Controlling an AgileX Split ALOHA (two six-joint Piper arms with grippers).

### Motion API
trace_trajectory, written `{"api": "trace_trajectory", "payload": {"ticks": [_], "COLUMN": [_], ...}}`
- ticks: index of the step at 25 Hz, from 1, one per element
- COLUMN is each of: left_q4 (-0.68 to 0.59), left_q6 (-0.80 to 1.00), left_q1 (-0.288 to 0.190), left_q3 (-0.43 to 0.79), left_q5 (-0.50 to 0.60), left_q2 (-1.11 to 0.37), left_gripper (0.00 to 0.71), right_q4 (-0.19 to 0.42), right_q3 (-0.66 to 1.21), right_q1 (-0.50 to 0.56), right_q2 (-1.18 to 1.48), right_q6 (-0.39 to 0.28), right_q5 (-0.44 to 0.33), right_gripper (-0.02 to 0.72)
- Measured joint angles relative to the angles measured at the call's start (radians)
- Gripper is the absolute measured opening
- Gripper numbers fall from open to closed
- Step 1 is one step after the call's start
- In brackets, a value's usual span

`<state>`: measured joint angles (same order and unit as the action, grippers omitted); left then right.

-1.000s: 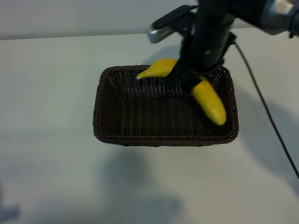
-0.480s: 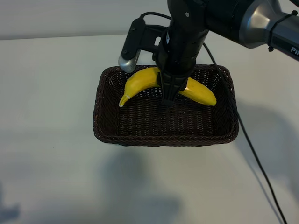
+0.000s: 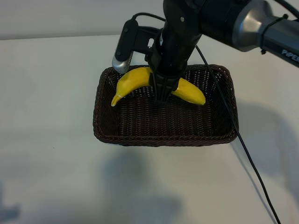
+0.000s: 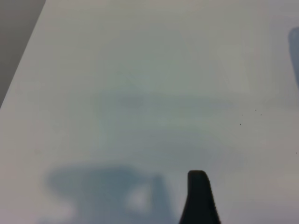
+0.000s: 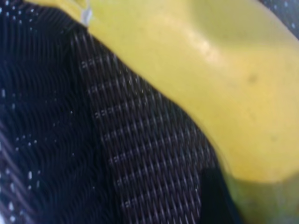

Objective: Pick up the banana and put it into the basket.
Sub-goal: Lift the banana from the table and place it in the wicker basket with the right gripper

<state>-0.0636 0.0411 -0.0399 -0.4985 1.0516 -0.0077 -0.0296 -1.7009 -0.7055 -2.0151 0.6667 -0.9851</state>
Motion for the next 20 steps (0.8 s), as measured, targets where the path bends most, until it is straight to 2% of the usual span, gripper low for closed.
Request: {"api": "trace_trajectory", "payload": {"ticks": [15, 20], "left_q4": [0.000, 0.000], "left_q6": [0.000, 0.000], "left_q1": [0.000, 0.000], "left_q3": [0.000, 0.000], "left_q5": [0.000, 0.000], "left_q2": [0.000, 0.000], "left_gripper": [0.540, 0.540], "right_q4": [0.001, 0.001], "right_q3": [0.000, 0.000], "right_q1": [0.000, 0.000], "right_q2": [-0.127, -0.127], "right_q6": [-0.002, -0.032], "right_q5": [0.016, 0.014], "right_gripper": [0.417, 0.432]}}
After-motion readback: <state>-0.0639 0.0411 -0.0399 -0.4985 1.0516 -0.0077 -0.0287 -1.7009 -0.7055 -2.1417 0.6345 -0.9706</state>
